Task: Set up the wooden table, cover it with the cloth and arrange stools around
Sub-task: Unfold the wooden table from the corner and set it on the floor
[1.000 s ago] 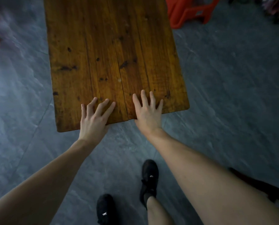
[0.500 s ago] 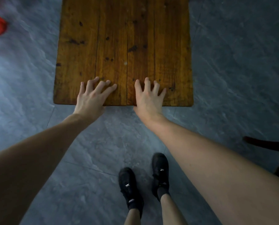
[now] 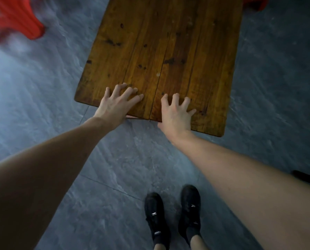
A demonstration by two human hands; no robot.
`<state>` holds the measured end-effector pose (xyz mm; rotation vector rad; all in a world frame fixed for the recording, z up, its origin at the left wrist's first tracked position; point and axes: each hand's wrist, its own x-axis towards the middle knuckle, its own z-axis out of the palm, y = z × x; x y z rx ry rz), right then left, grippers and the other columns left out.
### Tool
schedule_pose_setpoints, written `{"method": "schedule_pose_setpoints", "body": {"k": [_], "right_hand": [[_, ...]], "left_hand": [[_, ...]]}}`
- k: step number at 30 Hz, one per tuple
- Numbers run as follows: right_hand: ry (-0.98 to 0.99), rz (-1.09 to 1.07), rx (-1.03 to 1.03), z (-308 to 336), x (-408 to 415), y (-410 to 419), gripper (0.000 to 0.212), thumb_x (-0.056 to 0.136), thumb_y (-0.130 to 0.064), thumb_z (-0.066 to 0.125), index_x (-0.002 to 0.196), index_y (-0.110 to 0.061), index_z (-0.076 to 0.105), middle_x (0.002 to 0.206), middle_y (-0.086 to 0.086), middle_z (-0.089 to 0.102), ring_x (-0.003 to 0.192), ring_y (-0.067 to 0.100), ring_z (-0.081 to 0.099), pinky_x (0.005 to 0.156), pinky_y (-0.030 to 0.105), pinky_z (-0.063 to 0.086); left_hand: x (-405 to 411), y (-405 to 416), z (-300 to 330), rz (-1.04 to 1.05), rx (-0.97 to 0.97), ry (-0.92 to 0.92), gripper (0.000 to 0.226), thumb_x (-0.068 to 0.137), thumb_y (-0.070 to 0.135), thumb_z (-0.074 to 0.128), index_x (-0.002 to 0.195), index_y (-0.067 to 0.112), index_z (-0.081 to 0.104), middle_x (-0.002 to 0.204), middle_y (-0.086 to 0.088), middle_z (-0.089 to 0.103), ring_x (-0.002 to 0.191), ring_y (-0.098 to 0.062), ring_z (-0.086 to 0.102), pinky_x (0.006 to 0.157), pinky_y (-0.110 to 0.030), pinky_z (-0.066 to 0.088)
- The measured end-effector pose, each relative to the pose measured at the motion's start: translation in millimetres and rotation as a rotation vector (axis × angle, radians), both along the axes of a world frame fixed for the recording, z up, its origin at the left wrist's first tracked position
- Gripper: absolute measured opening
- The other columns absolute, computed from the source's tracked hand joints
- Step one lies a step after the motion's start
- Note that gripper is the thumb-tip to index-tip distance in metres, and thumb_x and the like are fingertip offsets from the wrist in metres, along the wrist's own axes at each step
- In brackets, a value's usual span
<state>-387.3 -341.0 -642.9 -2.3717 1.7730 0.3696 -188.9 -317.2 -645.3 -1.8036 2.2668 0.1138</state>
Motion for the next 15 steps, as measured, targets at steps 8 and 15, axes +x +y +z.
{"method": "schedule_pose_setpoints", "body": {"k": [8, 15], "right_hand": [[-0.019, -0.035, -0.030, -2, 79, -20, 0.071, 0.077, -0.028, 0.080, 0.136, -0.016, 0.042, 0.127, 0.019, 0.040, 0.116, 0.045, 0.035, 0.072, 0.071, 0.050], [0.053, 0.002, -0.034, -3, 110, -35, 0.076, 0.077, -0.034, 0.079, 0.138, -0.012, 0.039, 0.127, 0.022, 0.039, 0.117, 0.045, 0.036, 0.069, 0.066, 0.053]], "left_hand": [[59, -27, 10, 0.040, 0.068, -0.110, 0.101, 0.073, 0.013, 0.079, 0.151, 0.032, 0.017, 0.156, 0.000, 0.015, 0.142, -0.033, 0.015, 0.096, -0.056, 0.047], [71, -43, 13, 0.210, 0.150, 0.074, 0.091, 0.078, 0.003, 0.072, 0.150, 0.031, 0.023, 0.159, 0.002, 0.009, 0.148, -0.032, 0.002, 0.106, -0.069, 0.029]]}}
